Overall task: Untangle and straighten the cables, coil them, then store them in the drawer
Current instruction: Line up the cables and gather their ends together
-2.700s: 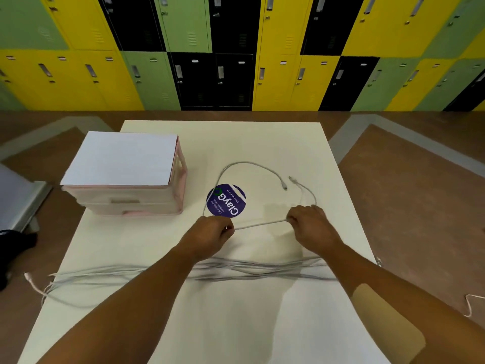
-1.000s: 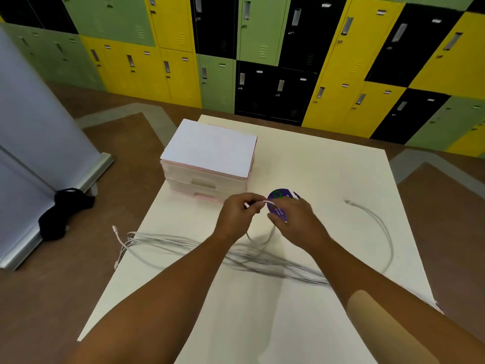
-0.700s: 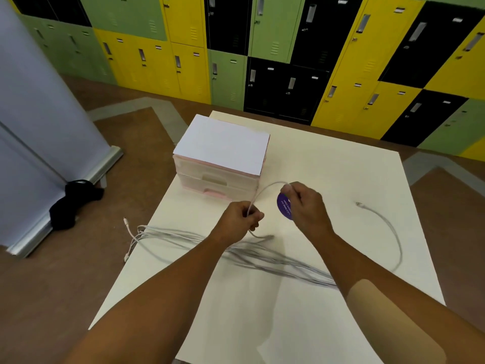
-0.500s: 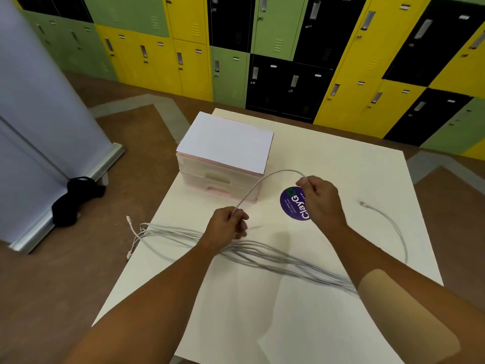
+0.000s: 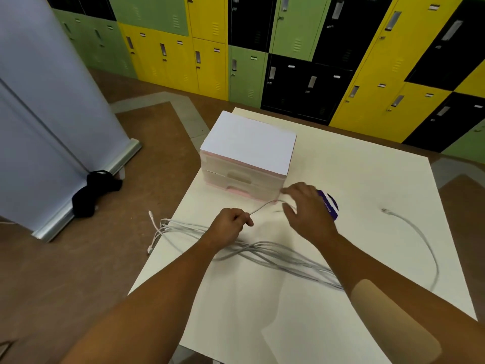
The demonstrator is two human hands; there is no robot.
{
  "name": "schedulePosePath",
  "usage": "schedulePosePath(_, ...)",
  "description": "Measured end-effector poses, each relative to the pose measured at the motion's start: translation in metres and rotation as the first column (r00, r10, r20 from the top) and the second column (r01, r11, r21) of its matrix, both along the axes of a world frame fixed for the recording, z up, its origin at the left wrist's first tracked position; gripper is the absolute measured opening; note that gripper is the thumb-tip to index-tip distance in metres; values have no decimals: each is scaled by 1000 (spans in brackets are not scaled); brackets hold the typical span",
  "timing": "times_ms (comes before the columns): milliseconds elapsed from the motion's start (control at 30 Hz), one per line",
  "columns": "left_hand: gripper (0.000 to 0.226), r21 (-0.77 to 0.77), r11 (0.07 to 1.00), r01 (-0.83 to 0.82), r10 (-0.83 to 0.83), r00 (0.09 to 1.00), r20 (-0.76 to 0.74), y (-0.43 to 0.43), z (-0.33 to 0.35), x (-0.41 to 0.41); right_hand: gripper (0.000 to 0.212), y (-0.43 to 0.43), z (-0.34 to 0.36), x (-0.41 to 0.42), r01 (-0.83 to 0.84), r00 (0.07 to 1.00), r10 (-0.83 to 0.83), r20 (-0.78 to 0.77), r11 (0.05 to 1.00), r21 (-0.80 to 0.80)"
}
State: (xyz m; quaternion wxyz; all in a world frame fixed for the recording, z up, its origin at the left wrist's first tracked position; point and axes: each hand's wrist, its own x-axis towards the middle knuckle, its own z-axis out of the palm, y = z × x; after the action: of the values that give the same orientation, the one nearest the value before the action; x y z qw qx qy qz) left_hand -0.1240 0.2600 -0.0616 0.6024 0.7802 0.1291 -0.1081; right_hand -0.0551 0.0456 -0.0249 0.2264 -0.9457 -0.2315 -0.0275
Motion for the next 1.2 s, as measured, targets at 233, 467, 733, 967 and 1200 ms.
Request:
schedulePosePath(233,17,112,991,78,-85,995,59,24,8,-5,31,70,-6,-16,-343,920,284,-271,917,-205)
schedulePosePath(467,11,476,875,86,-154,982,107,59,2,-8,25,105,-14,-25,-300,923,212,-320,919,-256)
schedulePosePath(733,21,684,681,260,-428,900,83,99,3,-13,22,138,-18,-37,-287,918,171,-359,909,-301)
schedulePosePath(967,5,721,664,198,-346,936,62,131,-2,-19,31,160,-24,-45,-247,837,137,-531,959,-142)
schedulePosePath(1200,14,735,639,228,-400,914,64,140,-4,-28,25,166,-25,-48,-169,847,97,-523,981,-91)
